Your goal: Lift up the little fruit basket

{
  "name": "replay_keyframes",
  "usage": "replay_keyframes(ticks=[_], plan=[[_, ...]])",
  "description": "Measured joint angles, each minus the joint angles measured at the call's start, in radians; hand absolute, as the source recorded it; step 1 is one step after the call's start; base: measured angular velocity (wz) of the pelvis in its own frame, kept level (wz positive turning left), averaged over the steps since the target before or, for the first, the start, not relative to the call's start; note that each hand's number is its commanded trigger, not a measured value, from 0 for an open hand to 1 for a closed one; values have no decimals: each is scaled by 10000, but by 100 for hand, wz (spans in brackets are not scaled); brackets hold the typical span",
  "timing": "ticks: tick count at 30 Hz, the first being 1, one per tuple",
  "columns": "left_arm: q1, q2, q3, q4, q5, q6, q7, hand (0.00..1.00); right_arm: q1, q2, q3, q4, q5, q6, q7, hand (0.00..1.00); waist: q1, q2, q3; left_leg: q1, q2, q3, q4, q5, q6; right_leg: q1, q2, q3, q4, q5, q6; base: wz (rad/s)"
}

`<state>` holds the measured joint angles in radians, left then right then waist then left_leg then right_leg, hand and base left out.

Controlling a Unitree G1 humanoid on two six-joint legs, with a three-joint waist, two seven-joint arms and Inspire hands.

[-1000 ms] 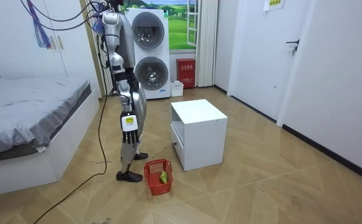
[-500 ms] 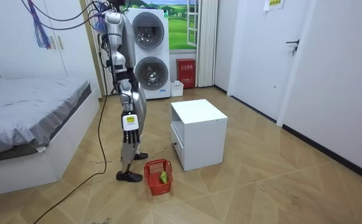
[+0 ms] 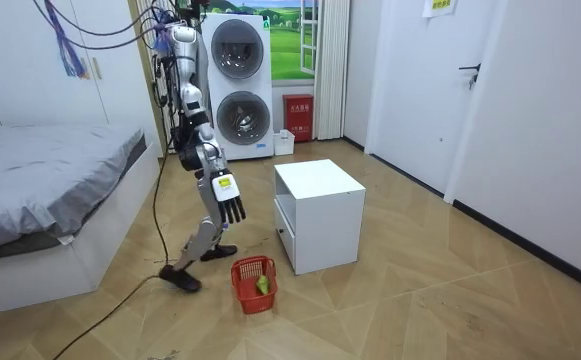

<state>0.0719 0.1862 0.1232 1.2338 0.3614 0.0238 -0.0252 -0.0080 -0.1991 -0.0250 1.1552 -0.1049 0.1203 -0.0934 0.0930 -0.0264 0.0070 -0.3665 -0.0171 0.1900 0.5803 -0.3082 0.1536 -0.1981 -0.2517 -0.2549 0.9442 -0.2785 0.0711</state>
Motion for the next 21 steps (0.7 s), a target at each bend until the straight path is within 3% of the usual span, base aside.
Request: replay_keyframes(ticks=[1, 3, 5, 7, 8, 9, 10, 11, 12, 13, 14, 17, 18, 20, 21], plan=[[-105, 82, -17, 12, -274, -46, 123, 0, -487, 13, 8, -72, 418, -152, -18, 0, 97, -97, -57, -596, 37, 52, 567, -118, 63, 41, -77, 256, 948, 32, 44, -11], [-474, 279, -10, 154, -492, -80, 236, 0, -1226, 94, 16, -390, 1180, -500, -56, 0, 258, -263, -5, -1763, 59, 108, 1550, -259, 158, 197, -98, 610, 1597, 38, 84, -3], [-920, 458, -122, 267, -771, -105, 567, 0, -1991, 119, 34, -394, 1812, -746, -43, 0, 258, -441, 35, -3057, 61, 116, 2724, -449, 247, 465, -121, 637, 1695, -89, 250, 14], [-1444, 676, -341, 479, -1116, -154, 1032, 0, -2877, 108, 31, -676, 2114, -803, -80, 0, 450, -615, 71, -4822, 60, 114, 4659, -899, 258, 659, -77, 839, 1823, -318, 378, 15], [-1581, 707, -528, 561, -1413, -186, 1246, 0, -3084, 35, 26, -948, 2170, -887, -163, 0, 441, -590, 94, -5608, 60, 114, 5680, -1142, 304, 689, -94, 912, 2169, -1370, 506, 25], [-1620, 708, -593, 594, -1578, -189, 1311, 0, -3116, 5, 22, -1126, 2204, -927, -208, 0, 420, -584, 108, -5926, 57, 115, 6125, -1226, 347, 662, -127, 910, 2509, -1999, 592, 33], [-1620, 727, -740, 608, -1847, -186, 1398, 0, -3125, -7, 23, -1347, 2301, -1004, -246, 0, 408, -662, 130, -6400, 28, 188, 6889, -1381, 361, 490, -309, 914, 3397, -2892, 483, 23], [-1545, 752, -974, 663, -2124, -177, 1490, 0, -3021, -6, 23, -1631, 2465, -984, -295, 0, 406, -726, 148, -6800, 49, 266, 7507, -1516, 332, 180, -510, 947, 4389, -3388, 301, 12], [-1485, 758, -1085, 709, -2264, -177, 1527, 0, -2977, -9, 21, -1800, 2588, -982, -366, 0, 415, -746, 158, -6984, 49, 277, 7781, -1560, 322, -14, -575, 1018, 4896, -3492, 233, -3], [-1405, 773, -1284, 887, -2614, -173, 1616, 0, -2971, -6, -14, -2019, 2727, -998, -510, 0, 388, -799, 220, -7344, -2, 276, 8263, -1622, 258, -488, -684, 1237, 5923, -3523, 193, 0], [-1344, 758, -1446, 1033, -2942, -171, 1737, 0, -2974, -22, -124, -2114, 2888, -1061, -677, 0, 275, -829, 252, -7668, -173, 265, 8649, -1652, 204, -809, -861, 1322, 6743, -3522, 191, 6], [-1213, 767, -2014, 1122, -3625, -204, 1883, 0, -2950, -33, -374, -2271, 2969, -1249, -1096, 0, 61, -777, 299, -8116, -476, 295, 9406, -1708, 165, -1193, -954, 1656, 8142, -3449, 123, 20], [-1195, 767, -2253, 1184, -3953, -300, 2003, 0, -2952, -32, -394, -2434, 2968, -1303, -1230, 0, -73, -736, 325, -8326, -664, 310, 9744, -1794, 78, -1340, -972, 1806, 8754, -3367, 62, 22], [-1163, 739, -2584, 1332, -4316, -557, 2182, 0, -2955, -31, -411, -2685, 2979, -1496, -1409, 0, -357, -695, 371, -8676, -1060, 376, 10240, -1973, -326, -1565, -991, 2141, 9718, -3209, -100, 30], [-1190, 732, -2682, 1381, -4396, -621, 2224, 0, -2955, -22, -410, -2685, 2979, -1527, -1478, 0, -424, -729, 390, -8718, -1148, 439, 10302, -1913, -513, -1596, -1013, 2253, 9915, -3183, -136, 32]])
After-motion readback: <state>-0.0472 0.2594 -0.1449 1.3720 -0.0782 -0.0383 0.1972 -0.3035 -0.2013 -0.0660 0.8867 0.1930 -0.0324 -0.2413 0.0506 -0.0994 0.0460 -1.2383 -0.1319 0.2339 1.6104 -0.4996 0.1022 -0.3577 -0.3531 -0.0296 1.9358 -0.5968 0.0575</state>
